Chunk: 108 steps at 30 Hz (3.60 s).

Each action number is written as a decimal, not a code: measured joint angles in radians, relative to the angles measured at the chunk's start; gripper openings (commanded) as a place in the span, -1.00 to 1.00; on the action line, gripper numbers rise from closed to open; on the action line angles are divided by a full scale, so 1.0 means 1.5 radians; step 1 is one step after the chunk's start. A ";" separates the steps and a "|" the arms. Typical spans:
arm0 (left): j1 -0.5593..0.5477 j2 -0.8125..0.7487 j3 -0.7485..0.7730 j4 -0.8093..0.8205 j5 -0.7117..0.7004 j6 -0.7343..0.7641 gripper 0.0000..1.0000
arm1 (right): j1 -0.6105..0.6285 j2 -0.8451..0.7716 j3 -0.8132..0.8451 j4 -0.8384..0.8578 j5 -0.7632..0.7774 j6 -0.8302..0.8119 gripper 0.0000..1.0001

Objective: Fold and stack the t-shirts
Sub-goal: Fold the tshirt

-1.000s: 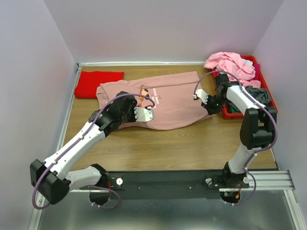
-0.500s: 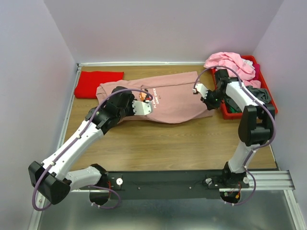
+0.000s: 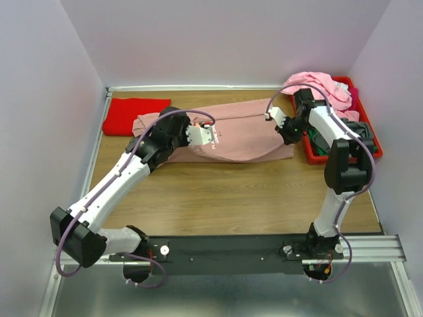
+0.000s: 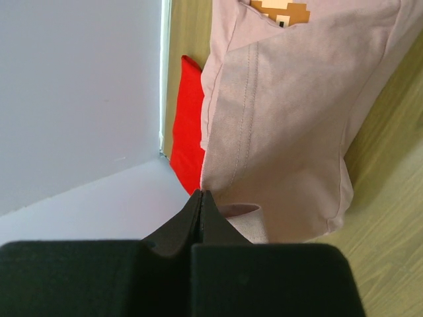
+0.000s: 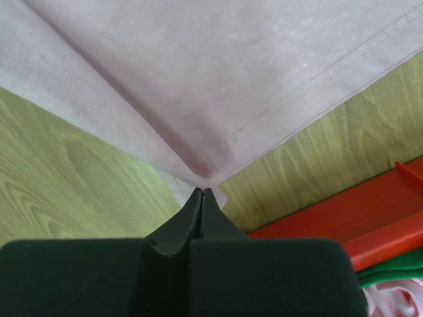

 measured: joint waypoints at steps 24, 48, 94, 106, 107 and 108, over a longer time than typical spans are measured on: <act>0.035 0.064 0.021 0.034 -0.018 0.007 -1.00 | 0.000 0.108 0.138 0.004 0.007 0.066 -0.98; 0.044 0.064 -0.024 0.051 -0.017 0.007 -1.00 | 0.000 0.161 0.218 0.005 0.007 0.084 -0.96; 0.049 0.077 -0.024 0.054 -0.017 0.006 -1.00 | 0.005 0.250 0.315 0.007 0.007 0.113 -0.94; 0.052 0.085 -0.024 0.055 -0.017 0.003 -1.00 | 0.008 0.265 0.345 0.006 0.007 0.123 -0.93; 0.052 0.085 -0.023 0.055 -0.017 0.003 -1.00 | 0.008 0.267 0.349 0.007 0.007 0.124 -0.93; 0.052 0.086 -0.023 0.055 -0.017 0.002 -1.00 | 0.009 0.269 0.351 0.007 0.007 0.124 -0.93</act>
